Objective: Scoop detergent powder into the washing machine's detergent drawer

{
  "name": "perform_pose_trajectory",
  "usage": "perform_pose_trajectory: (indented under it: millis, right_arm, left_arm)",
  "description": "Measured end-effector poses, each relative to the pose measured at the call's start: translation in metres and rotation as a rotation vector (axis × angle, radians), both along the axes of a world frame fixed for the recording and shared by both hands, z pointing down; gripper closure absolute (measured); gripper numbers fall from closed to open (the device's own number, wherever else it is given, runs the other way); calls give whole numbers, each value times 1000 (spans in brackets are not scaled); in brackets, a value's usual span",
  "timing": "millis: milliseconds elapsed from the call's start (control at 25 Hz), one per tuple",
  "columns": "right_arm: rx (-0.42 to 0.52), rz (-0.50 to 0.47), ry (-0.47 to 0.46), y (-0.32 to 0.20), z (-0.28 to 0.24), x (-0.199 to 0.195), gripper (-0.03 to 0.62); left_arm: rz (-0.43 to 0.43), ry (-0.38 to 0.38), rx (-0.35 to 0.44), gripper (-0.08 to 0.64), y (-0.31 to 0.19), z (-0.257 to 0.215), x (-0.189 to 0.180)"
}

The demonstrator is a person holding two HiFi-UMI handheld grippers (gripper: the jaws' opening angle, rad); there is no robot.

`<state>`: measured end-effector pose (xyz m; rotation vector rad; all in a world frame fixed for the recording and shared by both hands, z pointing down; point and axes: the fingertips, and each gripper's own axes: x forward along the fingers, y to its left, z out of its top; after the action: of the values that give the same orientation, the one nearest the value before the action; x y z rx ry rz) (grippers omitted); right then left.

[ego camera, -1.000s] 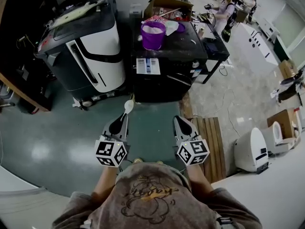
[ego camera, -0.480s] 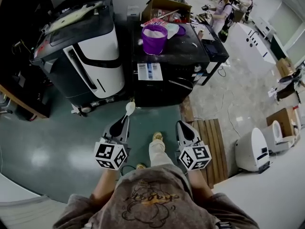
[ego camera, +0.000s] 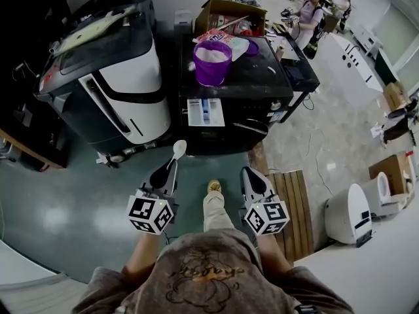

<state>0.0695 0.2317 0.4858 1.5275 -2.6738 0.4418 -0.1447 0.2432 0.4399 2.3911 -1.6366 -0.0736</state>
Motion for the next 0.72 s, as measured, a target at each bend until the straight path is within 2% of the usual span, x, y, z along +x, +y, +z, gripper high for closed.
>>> perform_pose_trajectory:
  millis: [400,720]
  right_arm:
    - [-2,-44,-22,-122,-9,-1,589]
    - [5,-86,-50,-222,-25,3,590]
  left_arm:
    - [-31,8,-36,535,-110,-1,1]
    - [-65,-7,-23,535,-202,-24,8]
